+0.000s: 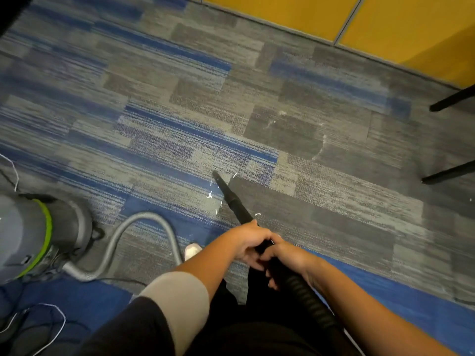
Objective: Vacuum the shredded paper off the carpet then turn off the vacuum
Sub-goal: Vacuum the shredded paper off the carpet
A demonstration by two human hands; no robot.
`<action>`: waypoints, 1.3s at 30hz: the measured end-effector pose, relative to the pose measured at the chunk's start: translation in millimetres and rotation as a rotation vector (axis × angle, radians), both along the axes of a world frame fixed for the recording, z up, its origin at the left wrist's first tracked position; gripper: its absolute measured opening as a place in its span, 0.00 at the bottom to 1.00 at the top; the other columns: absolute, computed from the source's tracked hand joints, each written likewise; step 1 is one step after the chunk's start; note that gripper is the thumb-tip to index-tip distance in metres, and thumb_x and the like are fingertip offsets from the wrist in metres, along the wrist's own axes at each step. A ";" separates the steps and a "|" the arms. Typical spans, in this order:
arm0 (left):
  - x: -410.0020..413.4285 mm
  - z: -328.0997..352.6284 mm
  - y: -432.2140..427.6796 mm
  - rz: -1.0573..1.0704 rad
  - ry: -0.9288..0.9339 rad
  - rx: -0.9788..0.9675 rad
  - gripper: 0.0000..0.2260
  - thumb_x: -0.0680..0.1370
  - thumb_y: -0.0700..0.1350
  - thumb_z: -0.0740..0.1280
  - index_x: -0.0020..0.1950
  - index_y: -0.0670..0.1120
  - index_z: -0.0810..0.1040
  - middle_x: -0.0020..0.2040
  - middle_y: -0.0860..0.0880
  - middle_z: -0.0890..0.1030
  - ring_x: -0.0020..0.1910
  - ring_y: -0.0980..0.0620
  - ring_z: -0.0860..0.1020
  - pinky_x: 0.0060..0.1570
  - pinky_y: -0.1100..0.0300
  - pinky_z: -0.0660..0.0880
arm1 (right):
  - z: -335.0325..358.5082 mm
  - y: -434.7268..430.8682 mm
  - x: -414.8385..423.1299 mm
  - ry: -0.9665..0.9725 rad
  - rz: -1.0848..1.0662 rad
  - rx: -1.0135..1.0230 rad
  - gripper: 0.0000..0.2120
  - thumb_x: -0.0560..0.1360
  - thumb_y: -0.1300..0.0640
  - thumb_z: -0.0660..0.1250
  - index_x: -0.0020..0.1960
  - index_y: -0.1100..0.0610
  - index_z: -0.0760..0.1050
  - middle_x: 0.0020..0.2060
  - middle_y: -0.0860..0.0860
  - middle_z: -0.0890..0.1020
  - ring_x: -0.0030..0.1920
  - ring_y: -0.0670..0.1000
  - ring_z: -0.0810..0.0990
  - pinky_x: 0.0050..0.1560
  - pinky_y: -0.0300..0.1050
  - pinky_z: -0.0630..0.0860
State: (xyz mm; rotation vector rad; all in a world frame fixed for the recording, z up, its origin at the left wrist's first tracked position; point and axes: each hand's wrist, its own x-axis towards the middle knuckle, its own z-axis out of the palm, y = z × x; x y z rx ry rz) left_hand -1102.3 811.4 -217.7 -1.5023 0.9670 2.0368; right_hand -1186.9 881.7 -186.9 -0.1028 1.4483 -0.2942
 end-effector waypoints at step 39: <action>-61.2 -6.0 31.9 0.127 0.052 -0.032 0.32 0.80 0.47 0.59 0.77 0.48 0.43 0.39 0.43 0.76 0.29 0.51 0.76 0.39 0.55 0.79 | -17.7 6.4 -76.3 -0.072 0.199 -0.030 0.17 0.76 0.69 0.57 0.59 0.51 0.65 0.22 0.57 0.72 0.18 0.50 0.72 0.18 0.37 0.71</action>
